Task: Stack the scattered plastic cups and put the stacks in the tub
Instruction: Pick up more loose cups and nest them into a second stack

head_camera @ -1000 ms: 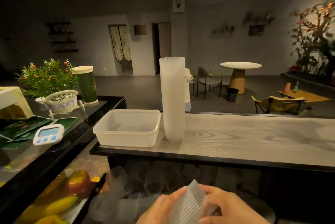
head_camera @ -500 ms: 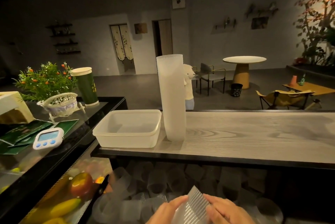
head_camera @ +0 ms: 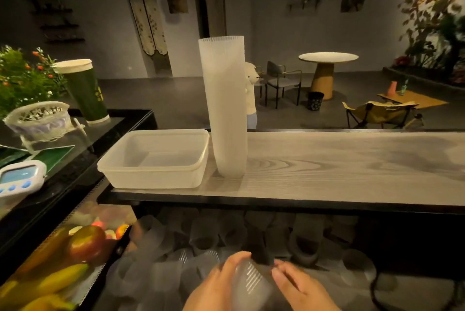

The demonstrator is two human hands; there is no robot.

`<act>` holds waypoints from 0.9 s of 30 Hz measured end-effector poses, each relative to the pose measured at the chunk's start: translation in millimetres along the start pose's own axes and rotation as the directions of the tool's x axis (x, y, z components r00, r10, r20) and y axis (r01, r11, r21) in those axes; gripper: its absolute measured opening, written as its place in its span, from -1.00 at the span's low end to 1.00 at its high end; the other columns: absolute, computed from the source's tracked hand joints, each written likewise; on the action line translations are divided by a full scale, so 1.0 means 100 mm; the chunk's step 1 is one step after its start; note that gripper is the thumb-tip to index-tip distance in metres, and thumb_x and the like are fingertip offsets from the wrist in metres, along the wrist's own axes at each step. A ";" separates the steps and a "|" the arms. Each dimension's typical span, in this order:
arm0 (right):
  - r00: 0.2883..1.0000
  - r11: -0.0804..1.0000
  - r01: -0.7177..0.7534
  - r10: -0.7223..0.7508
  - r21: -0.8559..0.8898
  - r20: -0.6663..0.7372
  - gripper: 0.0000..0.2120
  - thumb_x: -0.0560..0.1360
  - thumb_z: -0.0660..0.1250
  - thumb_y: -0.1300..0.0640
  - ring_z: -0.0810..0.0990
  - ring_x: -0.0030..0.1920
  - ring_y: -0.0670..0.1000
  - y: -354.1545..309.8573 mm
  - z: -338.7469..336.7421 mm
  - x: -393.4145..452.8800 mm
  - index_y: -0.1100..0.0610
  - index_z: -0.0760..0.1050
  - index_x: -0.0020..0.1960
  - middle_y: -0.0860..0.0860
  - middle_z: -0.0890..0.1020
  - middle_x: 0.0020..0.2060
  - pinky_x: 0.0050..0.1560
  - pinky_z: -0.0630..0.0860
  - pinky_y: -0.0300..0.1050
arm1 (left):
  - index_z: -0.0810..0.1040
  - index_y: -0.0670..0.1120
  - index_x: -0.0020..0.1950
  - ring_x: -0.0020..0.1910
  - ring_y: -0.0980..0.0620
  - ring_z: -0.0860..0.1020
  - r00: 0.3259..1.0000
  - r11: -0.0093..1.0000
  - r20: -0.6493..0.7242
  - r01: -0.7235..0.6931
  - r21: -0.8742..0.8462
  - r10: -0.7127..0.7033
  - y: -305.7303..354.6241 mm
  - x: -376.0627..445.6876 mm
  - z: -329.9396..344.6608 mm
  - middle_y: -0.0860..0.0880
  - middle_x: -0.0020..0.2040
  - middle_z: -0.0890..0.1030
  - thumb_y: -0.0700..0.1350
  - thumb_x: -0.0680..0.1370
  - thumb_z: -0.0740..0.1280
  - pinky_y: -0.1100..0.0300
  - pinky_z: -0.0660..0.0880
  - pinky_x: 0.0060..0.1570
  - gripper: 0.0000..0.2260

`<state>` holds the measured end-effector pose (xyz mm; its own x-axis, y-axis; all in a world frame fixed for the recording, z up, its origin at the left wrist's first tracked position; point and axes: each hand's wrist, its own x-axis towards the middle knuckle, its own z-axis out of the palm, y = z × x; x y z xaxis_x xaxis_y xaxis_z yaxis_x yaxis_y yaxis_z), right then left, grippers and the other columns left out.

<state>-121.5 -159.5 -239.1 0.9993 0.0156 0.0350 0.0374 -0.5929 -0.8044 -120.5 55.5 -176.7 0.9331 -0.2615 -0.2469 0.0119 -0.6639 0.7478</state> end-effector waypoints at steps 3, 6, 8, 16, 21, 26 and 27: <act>0.973 0.973 -0.214 0.221 -0.090 0.073 -0.81 0.36 0.46 -0.27 0.63 0.01 -0.14 0.08 -0.08 0.16 -0.52 0.45 -0.19 -0.11 0.61 0.09 0.15 0.52 -0.20 | -0.06 0.66 0.19 0.22 0.28 0.40 0.995 0.986 -0.097 -0.020 0.163 0.036 0.17 -0.09 -0.02 0.42 0.22 0.24 0.20 0.36 0.43 0.33 0.32 0.22 -0.27; 0.974 0.950 -0.214 0.226 -0.228 0.027 -0.77 0.55 0.34 0.01 0.61 0.03 -0.15 0.06 -0.19 0.30 -0.33 0.39 0.01 -0.12 0.46 0.23 0.16 0.53 -0.15 | -0.10 0.66 0.19 0.30 0.24 0.43 0.990 0.982 -0.140 0.010 0.190 0.017 0.03 -0.09 -0.09 0.34 0.30 0.29 0.20 0.23 0.49 0.32 0.40 0.23 -0.13; 0.975 0.922 -0.193 0.220 -0.336 0.042 -0.68 0.58 0.29 0.05 0.59 0.04 -0.13 0.17 -0.19 0.40 -0.22 0.37 0.27 -0.10 0.36 0.27 0.17 0.53 -0.15 | -0.09 0.63 0.22 0.30 0.20 0.45 0.992 0.988 -0.121 -0.004 0.155 0.023 0.00 -0.01 -0.10 0.28 0.34 0.33 0.21 0.22 0.50 0.31 0.42 0.20 -0.12; 0.920 0.831 -0.141 0.310 -0.538 0.239 -0.59 0.58 0.17 -0.09 0.55 0.21 0.16 0.22 0.13 0.79 -0.05 0.38 0.40 0.08 0.55 0.21 0.18 0.49 -0.08 | -0.07 0.54 0.42 0.22 0.15 0.44 0.984 0.998 -0.176 0.001 0.068 0.011 -0.12 0.16 -0.10 0.19 0.32 0.38 0.17 0.28 0.56 0.12 0.47 0.22 -0.02; 0.994 0.840 -0.095 0.111 -0.534 -0.001 -0.73 0.62 0.21 -0.05 0.62 -0.01 0.14 0.19 0.14 0.70 0.08 0.58 0.14 0.09 0.64 -0.05 -0.08 0.50 -0.04 | -0.10 0.47 0.49 0.21 0.13 0.49 0.988 0.997 -0.155 0.002 0.082 0.011 -0.28 0.16 -0.12 0.14 0.35 0.44 0.22 0.29 0.54 0.08 0.51 0.18 0.01; 0.955 0.986 -0.150 0.165 0.078 -0.246 -0.86 0.55 0.36 0.02 0.60 -0.16 -0.07 -0.07 -0.08 0.46 -0.03 0.42 0.05 -0.11 0.61 -0.18 -0.20 0.45 -0.21 | -0.13 0.44 0.51 0.18 0.18 0.50 0.991 0.997 -0.136 -0.006 0.072 0.016 -0.35 0.16 -0.10 0.15 0.34 0.46 0.19 0.26 0.55 0.18 0.50 0.16 0.06; 0.962 0.960 -0.140 0.191 0.244 -0.197 -0.79 0.55 0.36 0.04 0.60 -0.14 -0.10 -0.16 -0.12 0.42 -0.08 0.40 0.14 -0.11 0.61 -0.17 -0.15 0.46 -0.26 | -0.14 0.44 0.50 0.19 0.19 0.49 0.991 0.997 -0.131 -0.012 0.074 0.022 -0.33 0.17 -0.08 0.16 0.34 0.46 0.16 0.26 0.56 0.18 0.50 0.16 0.07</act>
<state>-80.5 -159.4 -217.6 0.9665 -0.2567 -0.0029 -0.1023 -0.3747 -0.9215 -102.1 78.8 -200.1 0.9722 -0.1816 -0.1478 -0.0259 -0.7107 0.7030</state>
